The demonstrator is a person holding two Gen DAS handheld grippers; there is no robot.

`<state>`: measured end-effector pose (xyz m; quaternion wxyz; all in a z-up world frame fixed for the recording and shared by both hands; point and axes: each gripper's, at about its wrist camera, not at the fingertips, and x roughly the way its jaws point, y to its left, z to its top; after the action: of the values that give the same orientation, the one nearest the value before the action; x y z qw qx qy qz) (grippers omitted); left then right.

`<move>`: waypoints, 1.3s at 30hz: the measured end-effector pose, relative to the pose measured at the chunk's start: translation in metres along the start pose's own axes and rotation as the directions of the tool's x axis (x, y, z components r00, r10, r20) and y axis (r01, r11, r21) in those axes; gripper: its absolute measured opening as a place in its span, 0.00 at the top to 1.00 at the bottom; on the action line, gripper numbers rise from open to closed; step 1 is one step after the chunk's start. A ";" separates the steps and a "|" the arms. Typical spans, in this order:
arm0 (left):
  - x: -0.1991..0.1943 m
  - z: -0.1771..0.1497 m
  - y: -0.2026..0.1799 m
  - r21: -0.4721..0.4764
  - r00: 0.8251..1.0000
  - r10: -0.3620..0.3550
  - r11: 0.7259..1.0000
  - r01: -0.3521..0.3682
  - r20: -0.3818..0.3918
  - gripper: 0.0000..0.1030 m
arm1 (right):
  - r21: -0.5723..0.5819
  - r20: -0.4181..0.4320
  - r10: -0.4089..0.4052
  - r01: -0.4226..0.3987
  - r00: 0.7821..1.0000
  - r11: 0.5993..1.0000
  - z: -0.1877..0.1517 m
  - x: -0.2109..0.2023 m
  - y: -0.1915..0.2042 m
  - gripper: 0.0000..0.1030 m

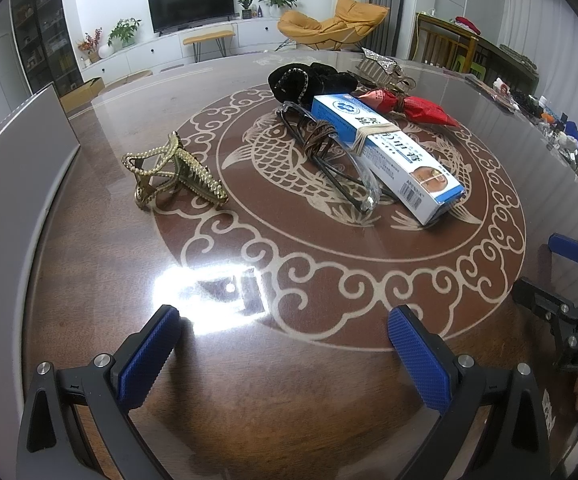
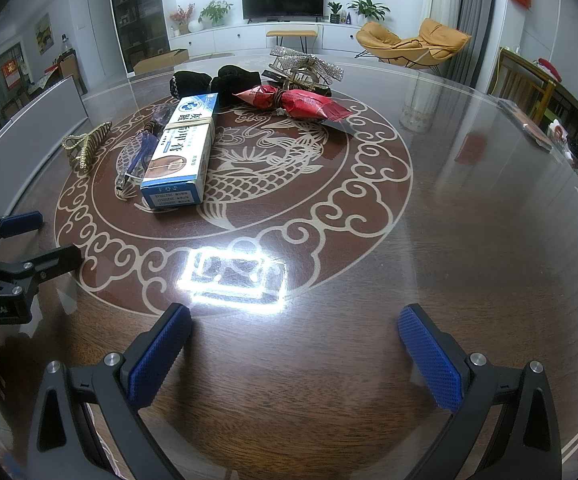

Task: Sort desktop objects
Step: 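Lower the right tool onto the blue-and-white nail cream box and close it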

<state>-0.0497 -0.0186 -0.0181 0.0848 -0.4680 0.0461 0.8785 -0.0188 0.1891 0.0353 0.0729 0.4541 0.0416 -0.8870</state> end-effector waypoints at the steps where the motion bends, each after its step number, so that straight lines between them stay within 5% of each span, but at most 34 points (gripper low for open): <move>1: -0.002 -0.003 0.001 0.007 1.000 -0.003 1.000 0.003 -0.002 0.00 | 0.000 0.000 0.000 0.000 1.000 1.000 0.000 0.000 0.000 0.00; 13: -0.020 -0.031 0.027 -0.050 0.999 0.034 0.998 -0.033 0.005 0.00 | -0.005 -0.004 0.000 0.000 1.000 1.000 0.001 0.000 0.000 0.00; 19: -0.020 -0.031 0.027 -0.050 0.999 0.034 0.998 -0.034 0.005 0.00 | 0.068 0.115 0.201 -0.210 0.973 0.975 0.043 -0.007 0.004 0.01; 22: -0.020 -0.031 0.027 -0.050 0.999 0.034 0.998 -0.033 0.005 0.00 | 0.036 0.060 0.245 -0.247 0.968 0.968 0.080 0.017 0.026 0.10; 24: -0.020 -0.031 0.028 -0.051 0.999 0.034 0.998 -0.033 0.005 0.00 | 0.013 -0.010 0.234 -0.234 0.972 0.972 0.097 0.041 0.040 0.29; 26: -0.020 -0.030 0.028 -0.053 0.999 0.035 0.998 -0.034 0.006 0.00 | 0.004 -0.055 0.209 -0.209 0.976 0.978 0.107 0.061 0.048 0.31; 29: -0.019 -0.030 0.028 -0.054 0.999 0.034 0.998 -0.034 0.006 0.00 | -0.033 -0.068 0.167 -0.170 0.984 0.985 0.116 0.072 0.056 0.60; 39: -0.020 -0.030 0.028 -0.054 0.999 0.034 0.998 -0.034 0.007 0.00 | -0.091 -0.013 0.119 -0.120 0.993 0.989 0.034 0.025 0.011 0.60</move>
<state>-0.0202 -0.0533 -0.0179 0.0574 -0.4660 0.0301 0.8824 -0.0589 0.1708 0.0346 0.1465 0.4553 0.0552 -0.8765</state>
